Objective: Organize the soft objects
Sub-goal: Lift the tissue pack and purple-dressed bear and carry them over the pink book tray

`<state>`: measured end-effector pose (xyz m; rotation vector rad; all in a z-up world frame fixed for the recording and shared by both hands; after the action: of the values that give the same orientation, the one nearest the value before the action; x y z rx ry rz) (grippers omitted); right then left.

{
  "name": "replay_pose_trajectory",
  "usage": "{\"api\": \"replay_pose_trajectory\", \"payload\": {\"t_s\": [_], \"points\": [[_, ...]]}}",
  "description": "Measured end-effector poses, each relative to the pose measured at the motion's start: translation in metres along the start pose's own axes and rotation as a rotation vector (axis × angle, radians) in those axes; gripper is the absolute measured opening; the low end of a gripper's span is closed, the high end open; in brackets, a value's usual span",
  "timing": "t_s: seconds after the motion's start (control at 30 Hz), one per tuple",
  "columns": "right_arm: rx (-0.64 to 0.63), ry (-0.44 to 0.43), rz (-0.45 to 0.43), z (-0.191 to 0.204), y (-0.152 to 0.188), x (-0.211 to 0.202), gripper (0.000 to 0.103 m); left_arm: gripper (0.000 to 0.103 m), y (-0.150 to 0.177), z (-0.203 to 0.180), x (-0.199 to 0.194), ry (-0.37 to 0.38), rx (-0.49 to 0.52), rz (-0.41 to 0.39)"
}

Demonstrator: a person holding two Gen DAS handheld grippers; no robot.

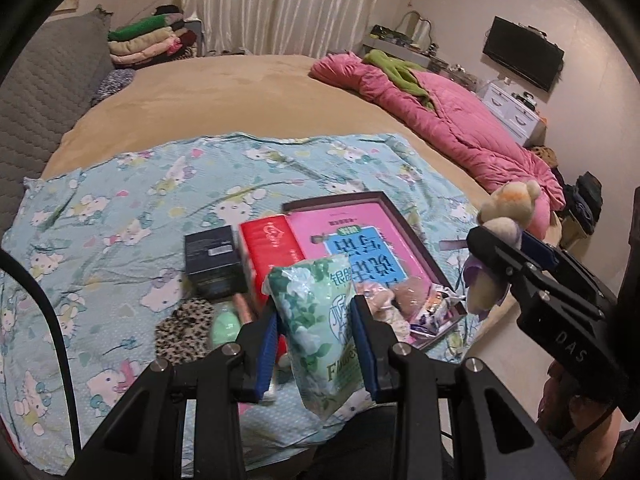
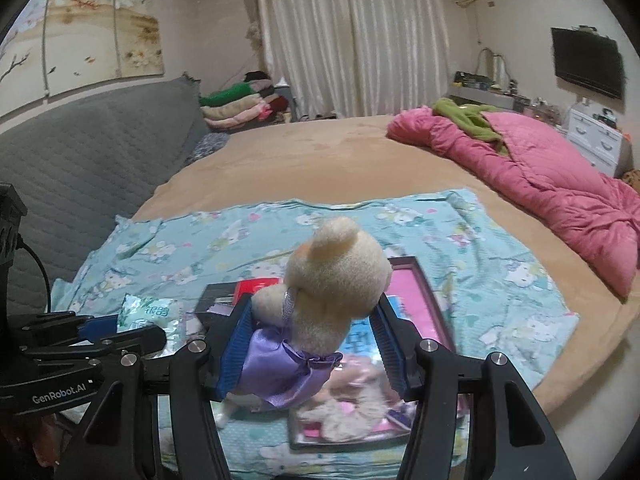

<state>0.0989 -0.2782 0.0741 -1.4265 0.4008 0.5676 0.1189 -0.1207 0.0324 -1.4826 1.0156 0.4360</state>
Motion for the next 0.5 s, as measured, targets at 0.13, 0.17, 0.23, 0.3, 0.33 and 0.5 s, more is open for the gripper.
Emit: {"api": "replay_pose_trajectory", "payload": {"t_s": [0.13, 0.17, 0.23, 0.3, 0.33, 0.5], "points": [[0.016, 0.042, 0.009, -0.023, 0.005, 0.000, 0.059, 0.035, -0.001, -0.020, 0.012, 0.024, 0.021, 0.019], [0.020, 0.049, 0.012, -0.028, 0.006, 0.000, 0.059, 0.035, -0.001, -0.025, 0.016, 0.030, 0.030, 0.025], [0.033, 0.059, 0.017, -0.038, 0.009, 0.001, 0.059, 0.035, 0.001, -0.033, 0.024, 0.037, 0.038, 0.037], [0.044, 0.069, 0.022, -0.047, 0.012, 0.003, 0.059, 0.035, 0.003, -0.042, 0.034, 0.053, 0.042, 0.052], [0.053, 0.072, 0.028, -0.052, 0.014, 0.004, 0.059, 0.035, 0.004, -0.045, 0.038, 0.060, 0.045, 0.060], [0.061, 0.098, 0.045, -0.066, 0.022, 0.009, 0.059, 0.035, 0.010, -0.060, 0.060, 0.065, 0.066, 0.089]]}}
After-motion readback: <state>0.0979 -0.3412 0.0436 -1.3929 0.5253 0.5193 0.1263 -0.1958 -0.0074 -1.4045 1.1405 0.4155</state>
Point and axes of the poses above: each gripper's, at about its wrist camera, not at the fingertips, and x roughly the way its jaws point, z to its left, y to its underside, the point moved 7 cm from there along x, roughly the way its jaws point, and after that the axes turned 1 degree about -z, right-handed, at the moved point
